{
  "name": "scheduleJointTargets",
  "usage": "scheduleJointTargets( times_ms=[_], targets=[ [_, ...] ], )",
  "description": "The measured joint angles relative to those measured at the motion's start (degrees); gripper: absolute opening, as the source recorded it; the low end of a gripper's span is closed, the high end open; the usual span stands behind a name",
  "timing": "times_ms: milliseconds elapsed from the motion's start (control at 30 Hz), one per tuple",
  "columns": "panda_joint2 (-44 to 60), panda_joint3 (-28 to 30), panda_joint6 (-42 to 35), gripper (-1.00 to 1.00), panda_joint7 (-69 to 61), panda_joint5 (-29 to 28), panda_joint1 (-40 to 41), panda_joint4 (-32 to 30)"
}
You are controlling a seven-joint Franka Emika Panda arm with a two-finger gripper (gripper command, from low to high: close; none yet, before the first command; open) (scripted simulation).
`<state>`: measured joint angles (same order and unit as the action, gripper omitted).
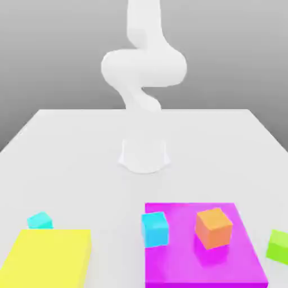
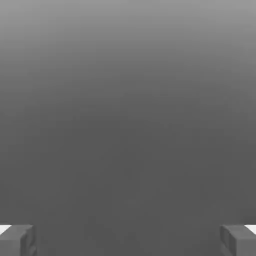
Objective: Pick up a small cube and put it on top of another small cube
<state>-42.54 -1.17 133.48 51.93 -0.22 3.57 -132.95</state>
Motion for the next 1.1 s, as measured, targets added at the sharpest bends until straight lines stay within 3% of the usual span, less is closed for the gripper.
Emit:
scheduleJointTargets(
  times_ms=[600,1100],
  targets=[
    [23.81,-6.06,12.25,0.00,45.77,-4.08,22.70,-8.40],
    [43.37,-3.67,22.41,0.00,82.58,-6.10,34.84,-15.35]
  ],
)
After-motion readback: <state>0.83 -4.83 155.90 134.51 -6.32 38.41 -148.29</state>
